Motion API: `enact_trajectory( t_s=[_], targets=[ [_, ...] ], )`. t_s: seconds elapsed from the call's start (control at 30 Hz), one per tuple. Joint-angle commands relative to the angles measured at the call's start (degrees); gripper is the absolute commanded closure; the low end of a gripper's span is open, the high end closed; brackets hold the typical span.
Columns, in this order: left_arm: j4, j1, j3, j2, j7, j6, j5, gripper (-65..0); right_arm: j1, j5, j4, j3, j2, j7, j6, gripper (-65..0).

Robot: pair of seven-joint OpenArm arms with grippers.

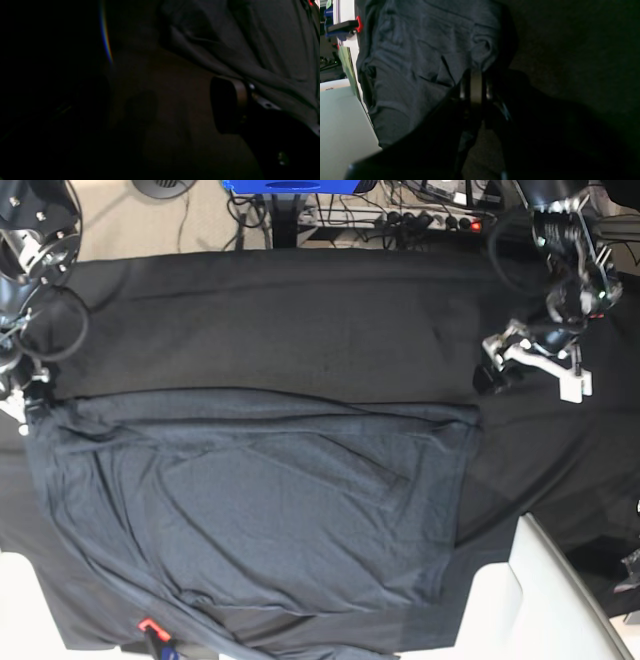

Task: Fold the T-shirt properly
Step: 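Lower the folded collar edge with both grippers and adjust the left gripper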

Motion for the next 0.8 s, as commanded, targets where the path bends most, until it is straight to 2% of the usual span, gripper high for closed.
enact_trajectory(
  t_s=[0.0, 0.07, 0.27, 0.33, 0.43, 0.6, 0.77],
  targets=[
    [-0.1, -1.5, 0.1, -0.8, -1.1, -0.4, -1.1, -58.7, 0.2, -1.1, 0.2, -0.3, 0.4, -1.7, -0.8, 0.0],
    [-2.2, -2.9, 0.3, -0.7, -1.2, -0.4, -1.1, -54.6, 0.2, -1.1, 0.2, -0.3, 0.4, -1.7, -0.8, 0.0],
    [-7.2, -6.6, 0.1, 0.8, -1.2, -0.4, -0.9, -36.4, 0.2, -1.1, 0.2, -0.3, 0.4, -1.7, -0.8, 0.0],
    [-8.8, -7.4, 0.2, 0.9, -1.3, -0.4, -0.8, -32.7, 0.2, -1.1, 0.2, -0.3, 0.4, -1.8, -0.8, 0.0],
    [-11.4, -9.2, 0.1, 0.9, -1.5, -0.4, -0.8, -31.4, 0.1, -1.1, 0.2, -0.3, 0.3, -1.8, -0.8, 0.0],
    [-14.7, -10.3, 0.3, 0.9, -7.0, -0.4, -0.8, -31.4, 0.1, -1.1, 0.2, -0.3, 0.3, -1.8, -0.8, 0.0],
    [-17.3, -12.0, 0.4, 0.9, -7.4, -0.4, -0.8, -31.4, 0.1, -1.1, 0.2, -0.3, 0.3, -1.8, -0.8, 0.0]
  ],
)
